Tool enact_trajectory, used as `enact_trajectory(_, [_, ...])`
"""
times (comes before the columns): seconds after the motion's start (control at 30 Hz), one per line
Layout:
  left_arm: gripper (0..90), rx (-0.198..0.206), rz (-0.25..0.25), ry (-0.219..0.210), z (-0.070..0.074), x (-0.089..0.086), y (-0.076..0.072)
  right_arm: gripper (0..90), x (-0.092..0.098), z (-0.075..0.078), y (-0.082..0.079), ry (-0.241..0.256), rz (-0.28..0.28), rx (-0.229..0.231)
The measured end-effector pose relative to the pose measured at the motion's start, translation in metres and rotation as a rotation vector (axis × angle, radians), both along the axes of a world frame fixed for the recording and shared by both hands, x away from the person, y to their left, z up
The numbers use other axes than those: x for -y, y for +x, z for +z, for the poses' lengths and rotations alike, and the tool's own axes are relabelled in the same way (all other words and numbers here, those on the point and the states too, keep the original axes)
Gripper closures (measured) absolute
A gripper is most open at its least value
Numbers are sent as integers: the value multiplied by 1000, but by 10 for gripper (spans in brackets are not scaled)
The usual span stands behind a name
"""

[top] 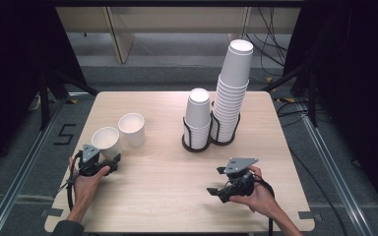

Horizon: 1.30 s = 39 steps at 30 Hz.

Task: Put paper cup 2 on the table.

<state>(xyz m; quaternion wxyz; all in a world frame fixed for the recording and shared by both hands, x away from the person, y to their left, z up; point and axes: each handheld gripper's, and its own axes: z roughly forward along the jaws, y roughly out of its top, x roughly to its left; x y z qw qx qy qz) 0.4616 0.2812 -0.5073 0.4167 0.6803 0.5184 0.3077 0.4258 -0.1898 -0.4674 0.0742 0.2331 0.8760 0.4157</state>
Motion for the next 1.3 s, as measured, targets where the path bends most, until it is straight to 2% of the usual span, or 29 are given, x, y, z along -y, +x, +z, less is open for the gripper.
enact_trajectory(0.13, [145, -15, 2, -35, 3, 3, -9, 185, 1, 0, 0, -2, 0, -2])
enact_trajectory(0.23, [146, -41, 2, -15, 4, 7, -17, 185, 2, 0, -1, 0, -4, -2])
enact_trajectory(0.3, [146, -60, 2, -30, 4, 9, -22, 185, 2, 0, -1, -1, -5, -3])
enact_trajectory(0.47, [146, -39, -10, -42, 7, 15, -37, 185, 4, 0, -1, 0, -6, 13])
enact_trajectory(0.57, [146, -23, -21, -60, 10, 19, -47, 186, 4, -1, -2, 4, -14, -2])
enact_trajectory(0.77, [146, 9, -78, -107, 17, 35, -65, 185, 4, -2, -4, 7, -24, -11])
enact_trajectory(0.83, [146, 17, -97, -108, 18, 40, -69, 185, 4, -3, -3, 8, -15, -9])
enact_trajectory(1.03, [146, 23, -155, -122, 19, 59, -82, 184, 2, -6, -5, 9, -17, -13])
enact_trajectory(1.07, [146, 19, -164, -128, 19, 62, -84, 183, 2, -6, -5, 7, -24, -25])
enact_trajectory(1.1, [146, 16, -171, -126, 19, 64, -86, 183, 2, -7, -5, 5, -10, -12])
enact_trajectory(1.17, [146, 15, -188, -127, 17, 70, -89, 180, 1, -7, -5, 8, -9, -21])
enact_trajectory(1.2, [146, 15, -199, -132, 17, 71, -90, 178, 0, -9, -4, 9, -9, -10])
enact_trajectory(1.3, [146, 16, -210, -132, 16, 76, -93, 176, 1, -10, -3, 12, -9, -26])
